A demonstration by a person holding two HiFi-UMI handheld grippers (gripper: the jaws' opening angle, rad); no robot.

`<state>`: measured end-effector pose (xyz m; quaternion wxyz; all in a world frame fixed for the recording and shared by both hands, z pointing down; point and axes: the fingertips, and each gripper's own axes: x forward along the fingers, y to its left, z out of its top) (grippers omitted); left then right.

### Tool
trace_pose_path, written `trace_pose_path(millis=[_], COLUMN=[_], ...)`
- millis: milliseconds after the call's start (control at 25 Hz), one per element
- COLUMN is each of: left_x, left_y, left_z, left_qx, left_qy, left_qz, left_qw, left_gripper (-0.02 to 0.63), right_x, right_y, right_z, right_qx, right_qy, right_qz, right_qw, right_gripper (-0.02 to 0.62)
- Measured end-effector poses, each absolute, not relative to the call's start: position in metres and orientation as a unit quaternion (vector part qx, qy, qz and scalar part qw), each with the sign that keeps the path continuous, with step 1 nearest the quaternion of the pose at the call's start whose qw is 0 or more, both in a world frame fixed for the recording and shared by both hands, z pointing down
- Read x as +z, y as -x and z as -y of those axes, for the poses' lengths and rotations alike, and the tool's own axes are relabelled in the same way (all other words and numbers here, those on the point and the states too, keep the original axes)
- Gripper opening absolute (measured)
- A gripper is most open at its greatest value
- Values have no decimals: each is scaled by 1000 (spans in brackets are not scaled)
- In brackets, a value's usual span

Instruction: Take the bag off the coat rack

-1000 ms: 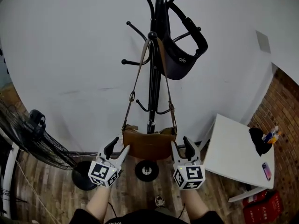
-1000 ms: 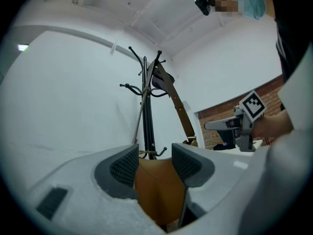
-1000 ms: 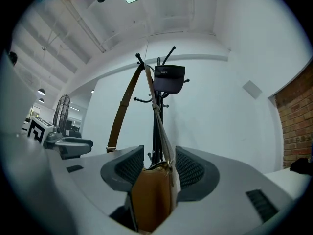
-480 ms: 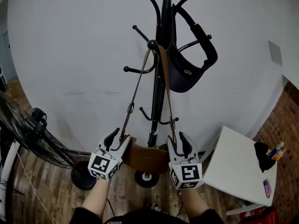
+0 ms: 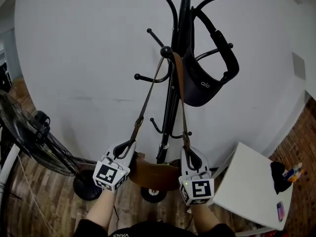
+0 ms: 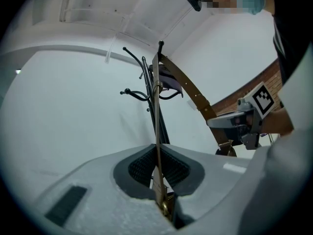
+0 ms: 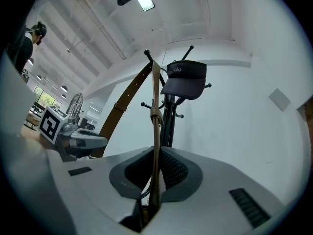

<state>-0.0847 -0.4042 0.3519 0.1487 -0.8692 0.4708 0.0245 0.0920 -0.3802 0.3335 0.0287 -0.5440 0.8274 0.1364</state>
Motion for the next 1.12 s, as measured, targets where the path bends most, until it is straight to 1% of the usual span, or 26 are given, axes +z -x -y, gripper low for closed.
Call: trace_pose_path(millis=[560, 1120], left_x=[347, 322], left_y=[95, 97], left_z=[401, 380], left_qx=[18, 32], left_qy=[866, 875], left_qz=[-477, -459], left_qw=[149, 151], left_gripper=[18, 18], right_x=[326, 296], right_y=[-92, -85], right_z=[382, 355], right_qx=[100, 117], right_qy=[528, 530], right_qz=[-841, -837], right_qw=[63, 73], right_gripper=[26, 26])
